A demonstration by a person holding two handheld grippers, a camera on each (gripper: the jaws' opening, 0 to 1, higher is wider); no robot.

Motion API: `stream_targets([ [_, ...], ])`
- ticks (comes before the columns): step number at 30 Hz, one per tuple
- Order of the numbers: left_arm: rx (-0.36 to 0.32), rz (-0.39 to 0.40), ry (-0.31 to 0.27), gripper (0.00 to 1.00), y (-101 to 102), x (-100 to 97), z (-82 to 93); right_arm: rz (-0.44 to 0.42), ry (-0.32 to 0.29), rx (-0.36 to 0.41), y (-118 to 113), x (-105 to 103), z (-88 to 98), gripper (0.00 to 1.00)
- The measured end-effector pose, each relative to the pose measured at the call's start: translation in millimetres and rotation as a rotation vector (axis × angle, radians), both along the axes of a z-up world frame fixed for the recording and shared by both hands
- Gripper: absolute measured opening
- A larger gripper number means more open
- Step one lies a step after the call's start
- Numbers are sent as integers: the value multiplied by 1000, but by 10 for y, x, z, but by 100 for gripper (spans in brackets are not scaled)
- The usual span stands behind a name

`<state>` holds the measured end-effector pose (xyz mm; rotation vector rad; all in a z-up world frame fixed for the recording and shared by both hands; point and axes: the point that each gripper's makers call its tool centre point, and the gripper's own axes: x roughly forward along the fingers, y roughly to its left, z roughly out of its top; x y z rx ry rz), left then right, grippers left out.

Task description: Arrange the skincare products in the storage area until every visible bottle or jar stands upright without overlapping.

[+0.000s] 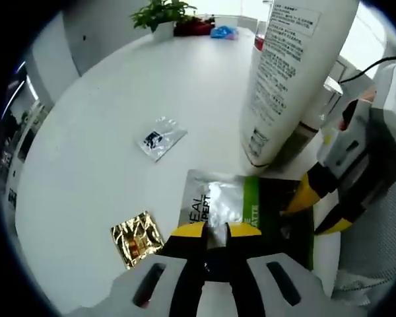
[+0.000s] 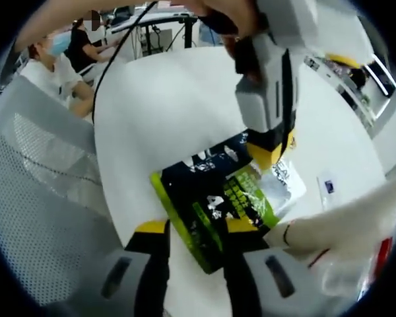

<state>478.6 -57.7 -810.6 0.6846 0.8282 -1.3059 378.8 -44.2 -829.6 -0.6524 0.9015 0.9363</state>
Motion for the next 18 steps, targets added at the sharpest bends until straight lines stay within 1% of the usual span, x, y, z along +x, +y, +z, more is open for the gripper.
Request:
stream_targets([
  [1,-13,1,-4,7,-14,-7,43,3,1,-2,-16,-15,5,31],
  [3,-55,-4,-22,8,-98,-86,216,-3,3,10,-33,-29,35,31],
  [5,-87,-9,-28,9,-127,-108,341,-9,0,20,-50,-38,86,30],
  [7,-129,-27,-43,11,-171,-130,481,-11,-10,25,-72,-43,144,30],
  [9,-150,-42,-51,14,-184,-168,597,-14,-15,33,-89,-54,197,30],
  [11,-149,-74,-70,17,-189,-211,680,-17,-25,46,-100,-65,262,30],
  [13,-185,-85,-68,21,-229,-256,785,-20,-37,55,-128,-82,346,30],
  [15,-221,-90,-69,23,-268,-282,892,-28,-51,69,-160,-99,433,30],
  [18,-253,-102,-80,25,-330,-300,993,-55,-68,97,-228,-134,554,30],
])
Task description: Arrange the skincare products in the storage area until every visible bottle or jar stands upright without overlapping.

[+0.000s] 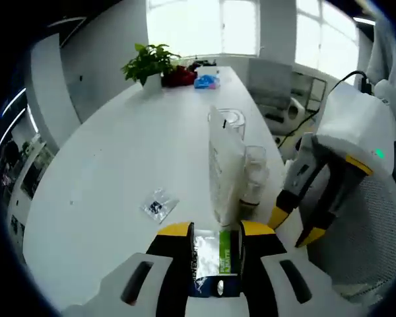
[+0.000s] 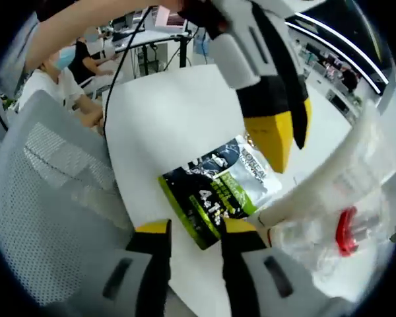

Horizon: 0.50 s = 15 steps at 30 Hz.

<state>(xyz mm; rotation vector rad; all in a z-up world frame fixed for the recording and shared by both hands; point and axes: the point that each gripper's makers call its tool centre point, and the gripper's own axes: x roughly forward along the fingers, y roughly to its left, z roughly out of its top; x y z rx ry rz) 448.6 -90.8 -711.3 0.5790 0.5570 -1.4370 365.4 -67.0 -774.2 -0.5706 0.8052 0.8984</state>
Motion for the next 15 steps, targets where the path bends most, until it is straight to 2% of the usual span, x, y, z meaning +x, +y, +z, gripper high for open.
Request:
stream_targets([
  [3,-36,-21,13,27,-57,-32,87,-24,2,33,-55,-64,70,29],
  [7,-122,-15,49,28,-179,-37,233,-50,1,33,-154,-123,93,29],
  [13,-188,-4,62,24,-340,-15,320,-102,2,37,-315,-144,114,29],
  [15,-199,-1,65,17,-383,-4,326,-114,0,40,-349,-139,133,29],
])
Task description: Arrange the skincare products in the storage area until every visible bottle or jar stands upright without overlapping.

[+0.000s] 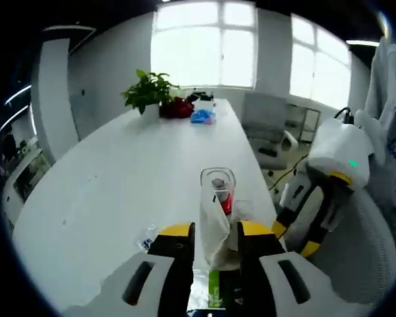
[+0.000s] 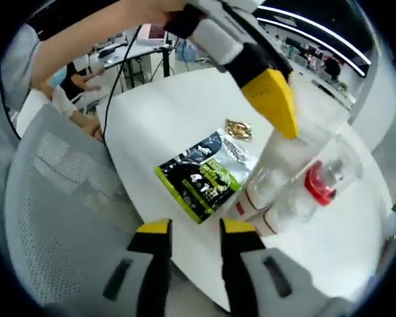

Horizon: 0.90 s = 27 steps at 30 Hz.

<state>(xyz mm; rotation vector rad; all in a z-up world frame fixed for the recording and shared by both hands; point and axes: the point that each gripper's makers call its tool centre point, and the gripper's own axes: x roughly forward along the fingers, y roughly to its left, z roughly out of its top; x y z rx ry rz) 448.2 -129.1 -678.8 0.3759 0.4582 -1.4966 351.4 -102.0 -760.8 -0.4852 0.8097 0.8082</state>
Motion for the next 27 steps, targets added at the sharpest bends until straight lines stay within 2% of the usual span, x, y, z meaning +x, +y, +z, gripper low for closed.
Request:
stream_targets([
  [2,-2,-10,1,12,-28,0,-8,-9,-9,-4,-35,7,26,29],
  [10,25,-20,14,8,26,47,-11,-42,-21,-1,-148,23,68,28],
  [20,18,-42,71,8,15,0,-13,-94,-30,-1,-346,68,91,27],
  [27,20,-40,49,9,2,18,-25,-124,-31,-3,-502,100,98,27],
])
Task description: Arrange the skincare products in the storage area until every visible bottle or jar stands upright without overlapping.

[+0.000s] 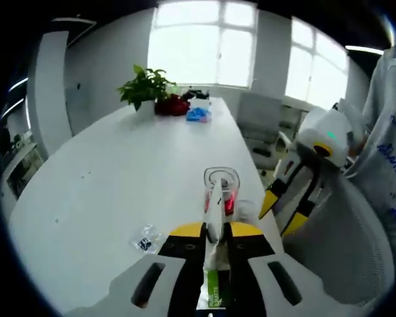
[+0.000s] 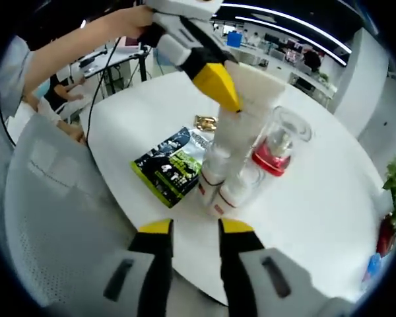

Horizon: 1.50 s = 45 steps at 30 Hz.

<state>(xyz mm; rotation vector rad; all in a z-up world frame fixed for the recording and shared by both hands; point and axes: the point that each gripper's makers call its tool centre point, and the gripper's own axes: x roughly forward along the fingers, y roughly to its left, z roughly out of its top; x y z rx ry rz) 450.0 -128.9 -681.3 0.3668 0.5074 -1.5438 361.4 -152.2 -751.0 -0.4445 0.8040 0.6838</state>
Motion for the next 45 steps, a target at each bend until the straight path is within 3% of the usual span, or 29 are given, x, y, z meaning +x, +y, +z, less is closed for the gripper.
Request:
stream_targets([
  [10,16,-1,-8,18,-2,-11,-37,0,-8,-3,-145,52,21,27],
  [18,4,125,-55,30,190,8,53,0,-19,2,-301,128,17,27],
  [23,86,253,-67,31,461,19,-142,3,-11,34,-331,182,-12,26],
  [28,125,299,-45,31,531,-75,-309,25,-13,46,-319,227,-50,26],
  [30,157,353,-27,34,568,-69,-397,33,-11,53,-308,244,-62,26],
  [35,174,380,-20,27,501,-172,-516,57,-12,68,-269,283,-96,27],
  [39,184,386,-2,20,340,-295,-621,62,10,104,-228,301,-174,21],
  [45,213,390,12,20,192,-385,-799,57,22,114,-225,319,-236,19],
])
